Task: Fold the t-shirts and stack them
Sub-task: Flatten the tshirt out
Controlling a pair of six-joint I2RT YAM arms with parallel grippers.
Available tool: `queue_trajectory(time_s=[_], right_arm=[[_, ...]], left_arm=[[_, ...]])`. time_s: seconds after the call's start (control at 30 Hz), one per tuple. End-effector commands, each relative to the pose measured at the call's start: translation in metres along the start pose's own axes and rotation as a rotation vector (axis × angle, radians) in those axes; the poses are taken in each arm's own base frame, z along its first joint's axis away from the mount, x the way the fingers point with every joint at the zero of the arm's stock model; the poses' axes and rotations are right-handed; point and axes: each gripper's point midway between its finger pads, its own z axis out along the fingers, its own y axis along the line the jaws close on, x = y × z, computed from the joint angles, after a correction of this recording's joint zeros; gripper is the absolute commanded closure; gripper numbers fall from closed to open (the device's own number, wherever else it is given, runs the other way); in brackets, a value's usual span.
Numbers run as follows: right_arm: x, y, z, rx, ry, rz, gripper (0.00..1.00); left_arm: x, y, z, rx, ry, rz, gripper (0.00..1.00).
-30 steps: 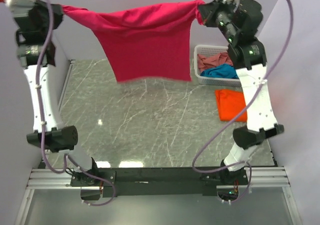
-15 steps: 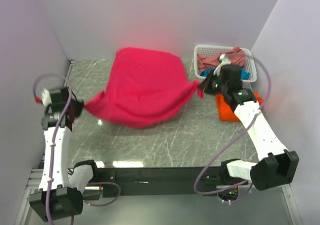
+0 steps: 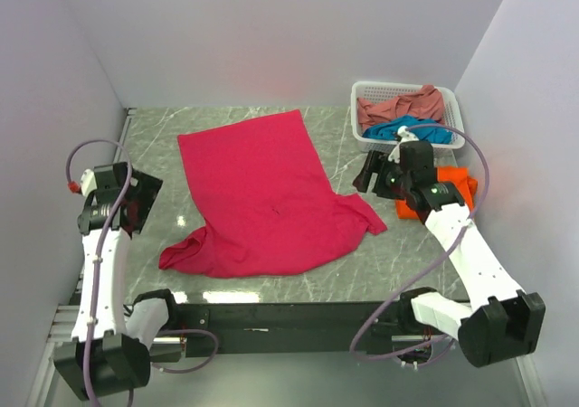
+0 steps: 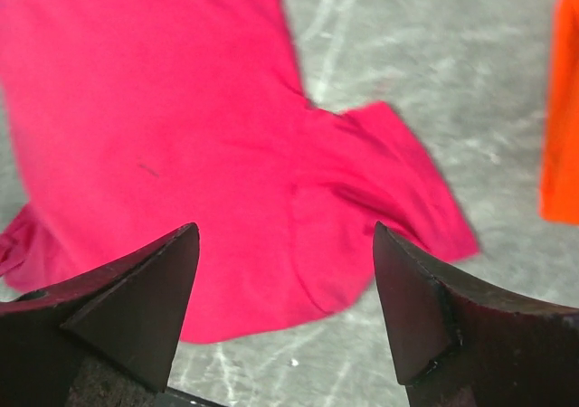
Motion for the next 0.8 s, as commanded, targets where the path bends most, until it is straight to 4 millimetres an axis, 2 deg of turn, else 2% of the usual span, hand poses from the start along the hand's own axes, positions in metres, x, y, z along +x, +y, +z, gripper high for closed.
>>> queue_trajectory(time_s=[0.0,0.07,0.1,0.17,0.2,0.27,0.3,0.33,0.37,0.4,0.43,0.47,0.5,0.57,0.67,0.7,0.77], right_arm=[[0.006,0.029,0.002,-0.112,-0.018,-0.028,0.16],[0.022,0.044,0.008,-0.099,0.007,-0.056,0.16],[0.032,0.045,0.017,-0.082,0.036,-0.059,0.16],[0.051,0.054,0.033,-0.074,0.093,-0.055,0.16],[0.058,0.056,0.038,-0.073,0.115,-0.051,0.16],[0.069,0.054,0.051,-0.044,0.153,-0.017,0.16],[0.080,0.051,0.061,-0.014,0.188,-0.016,0.15],[0.085,0.051,0.065,-0.002,0.208,-0.018,0.15],[0.096,0.047,0.073,0.024,0.246,-0.020,0.15],[0.102,0.044,0.076,0.047,0.262,-0.024,0.15],[0.107,0.042,0.079,0.060,0.279,-0.023,0.15],[0.114,0.037,0.081,0.082,0.301,-0.018,0.15],[0.123,0.031,0.085,0.110,0.331,-0.014,0.15],[0.135,0.020,0.089,0.160,0.371,-0.008,0.15],[0.140,0.008,0.097,0.222,0.389,-0.030,0.15],[0.138,0.005,0.099,0.236,0.389,-0.046,0.15],[0.135,0.006,0.110,0.254,0.408,-0.065,0.14]], left_arm=[[-0.002,-0.050,0.010,0.183,0.036,0.041,0.00],[-0.003,-0.075,0.015,0.251,0.041,0.057,0.01],[0.009,-0.085,0.026,0.248,0.075,0.093,0.01],[0.012,-0.113,0.033,0.291,0.080,0.115,0.01],[0.031,-0.121,0.049,0.279,0.131,0.151,0.01],[0.039,-0.151,0.058,0.314,0.147,0.187,0.01],[0.066,-0.157,0.081,0.286,0.204,0.240,0.01],[0.066,-0.177,0.084,0.309,0.202,0.279,0.01],[0.076,-0.182,0.093,0.299,0.237,0.308,0.01],[0.097,-0.169,0.121,0.205,0.295,0.347,0.01],[0.096,-0.183,0.125,0.207,0.298,0.352,0.01],[0.101,-0.182,0.135,0.180,0.315,0.362,0.01],[0.114,-0.172,0.155,0.131,0.346,0.376,0.01],[0.121,-0.171,0.168,0.114,0.356,0.383,0.01],[0.138,-0.154,0.183,0.088,0.393,0.398,0.01],[0.143,-0.139,0.187,0.048,0.401,0.403,0.01],[0.150,-0.122,0.189,0.011,0.421,0.407,0.01]])
